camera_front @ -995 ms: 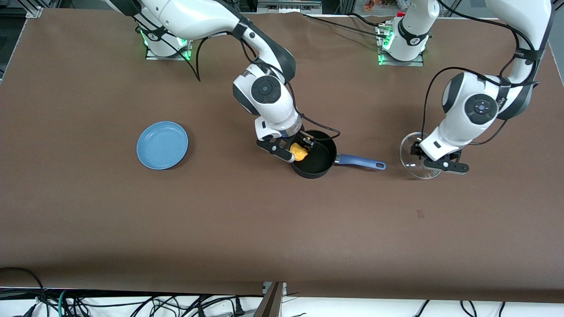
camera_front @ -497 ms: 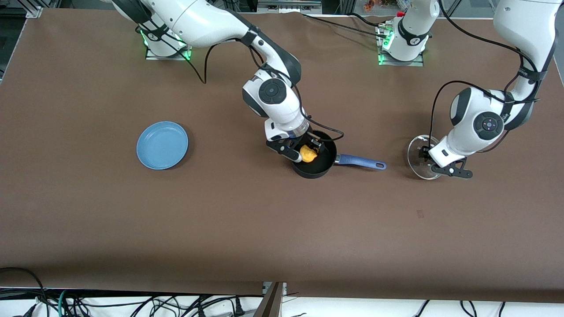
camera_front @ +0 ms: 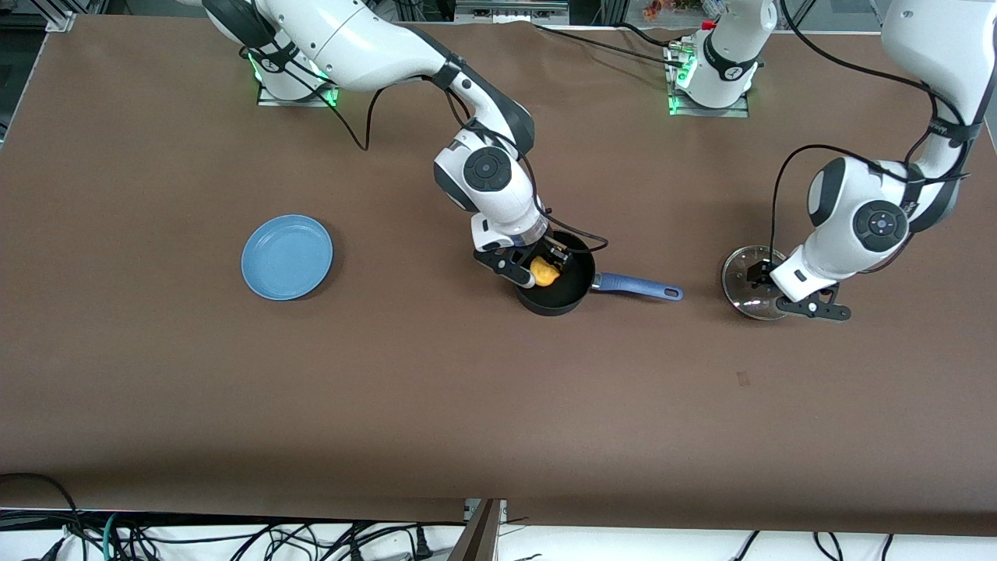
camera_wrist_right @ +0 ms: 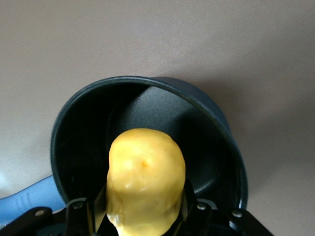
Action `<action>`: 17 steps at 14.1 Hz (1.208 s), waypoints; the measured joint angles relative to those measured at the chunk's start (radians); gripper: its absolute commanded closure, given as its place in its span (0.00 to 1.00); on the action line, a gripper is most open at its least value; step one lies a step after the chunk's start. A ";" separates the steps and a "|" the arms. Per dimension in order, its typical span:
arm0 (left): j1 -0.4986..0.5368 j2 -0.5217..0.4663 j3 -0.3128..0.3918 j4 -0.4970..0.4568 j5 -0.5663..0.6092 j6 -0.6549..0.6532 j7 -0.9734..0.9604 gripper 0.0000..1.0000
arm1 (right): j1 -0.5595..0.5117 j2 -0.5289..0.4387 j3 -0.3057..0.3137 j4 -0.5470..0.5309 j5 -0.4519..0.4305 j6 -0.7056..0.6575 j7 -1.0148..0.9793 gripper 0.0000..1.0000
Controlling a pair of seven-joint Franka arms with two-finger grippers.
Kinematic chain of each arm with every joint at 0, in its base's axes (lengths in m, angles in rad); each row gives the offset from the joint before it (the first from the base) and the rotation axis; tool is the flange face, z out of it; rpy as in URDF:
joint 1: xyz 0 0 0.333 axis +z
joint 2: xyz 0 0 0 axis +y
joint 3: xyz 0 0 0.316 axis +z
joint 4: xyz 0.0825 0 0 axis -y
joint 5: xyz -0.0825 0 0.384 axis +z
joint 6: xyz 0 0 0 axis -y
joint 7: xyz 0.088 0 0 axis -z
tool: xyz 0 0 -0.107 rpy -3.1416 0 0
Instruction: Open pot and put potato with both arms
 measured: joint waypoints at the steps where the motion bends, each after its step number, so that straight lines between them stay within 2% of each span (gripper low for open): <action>1: 0.000 -0.032 -0.002 0.018 0.000 -0.053 0.041 0.00 | 0.000 0.002 0.000 0.000 0.000 0.000 0.000 0.50; 2: 0.000 -0.063 -0.004 0.040 -0.003 -0.098 0.084 0.00 | 0.000 0.002 0.000 0.000 0.000 0.000 0.000 0.35; 3: 0.001 -0.094 -0.008 0.068 -0.009 -0.135 0.128 0.00 | 0.001 0.002 0.000 0.000 0.000 0.000 0.000 0.00; 6: 0.001 -0.157 -0.036 0.159 -0.058 -0.243 0.179 0.00 | 0.007 0.002 0.000 0.002 -0.011 0.000 0.000 0.00; 9: 0.000 -0.202 -0.067 0.287 -0.156 -0.426 0.177 0.00 | 0.004 -0.004 -0.007 0.020 -0.018 -0.023 -0.001 0.00; 13: 0.000 -0.224 -0.128 0.496 -0.181 -0.691 0.113 0.00 | -0.026 -0.036 -0.020 0.097 -0.024 -0.203 -0.074 0.00; 17: -0.004 -0.221 -0.168 0.528 -0.202 -0.733 0.031 0.00 | -0.113 -0.108 -0.023 0.151 -0.025 -0.372 -0.295 0.00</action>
